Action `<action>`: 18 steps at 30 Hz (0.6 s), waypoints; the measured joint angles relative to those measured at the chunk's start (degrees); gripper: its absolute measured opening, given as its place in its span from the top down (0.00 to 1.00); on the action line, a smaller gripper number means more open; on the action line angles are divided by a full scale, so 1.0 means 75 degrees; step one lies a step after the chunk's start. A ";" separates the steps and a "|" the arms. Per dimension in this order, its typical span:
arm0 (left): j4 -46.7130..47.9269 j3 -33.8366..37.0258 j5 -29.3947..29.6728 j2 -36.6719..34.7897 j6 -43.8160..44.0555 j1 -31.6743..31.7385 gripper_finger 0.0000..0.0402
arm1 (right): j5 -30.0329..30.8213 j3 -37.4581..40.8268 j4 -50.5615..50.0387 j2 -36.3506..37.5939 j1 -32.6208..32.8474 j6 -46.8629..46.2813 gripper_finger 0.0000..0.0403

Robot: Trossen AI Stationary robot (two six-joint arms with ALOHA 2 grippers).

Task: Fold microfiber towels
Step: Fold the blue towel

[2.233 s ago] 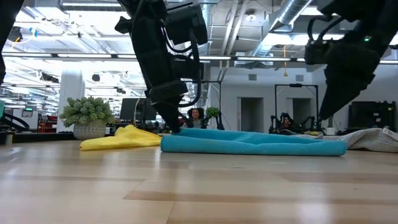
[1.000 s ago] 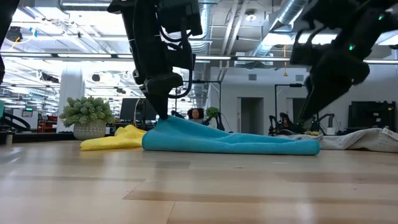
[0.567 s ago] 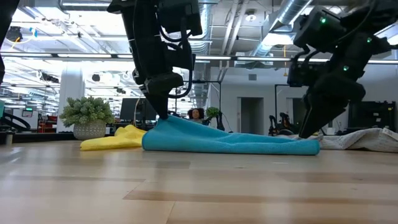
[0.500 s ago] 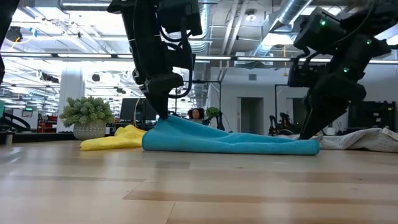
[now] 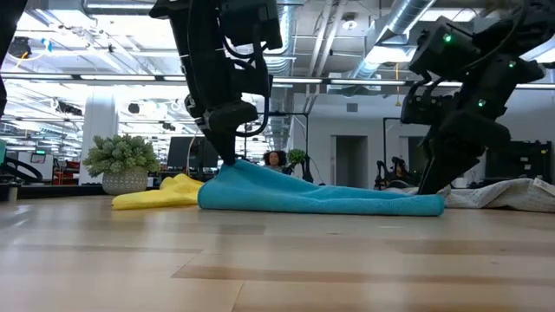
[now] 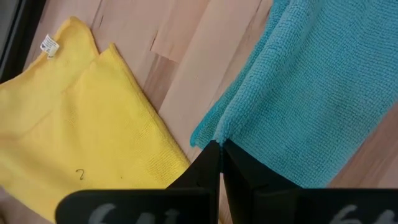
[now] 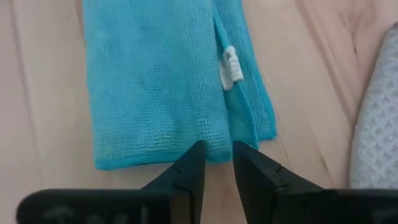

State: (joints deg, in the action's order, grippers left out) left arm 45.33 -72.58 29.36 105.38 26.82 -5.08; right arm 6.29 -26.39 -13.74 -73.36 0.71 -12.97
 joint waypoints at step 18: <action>-0.0005 0.0003 -0.0054 -0.0002 0.0063 0.0000 1.00 | -0.0481 -0.0343 0.0128 -0.0155 -0.0050 0.0192 0.97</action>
State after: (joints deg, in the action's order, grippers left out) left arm 45.29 -72.55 28.96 105.37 27.29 -5.08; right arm 2.68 -28.97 -12.78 -74.53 0.34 -11.53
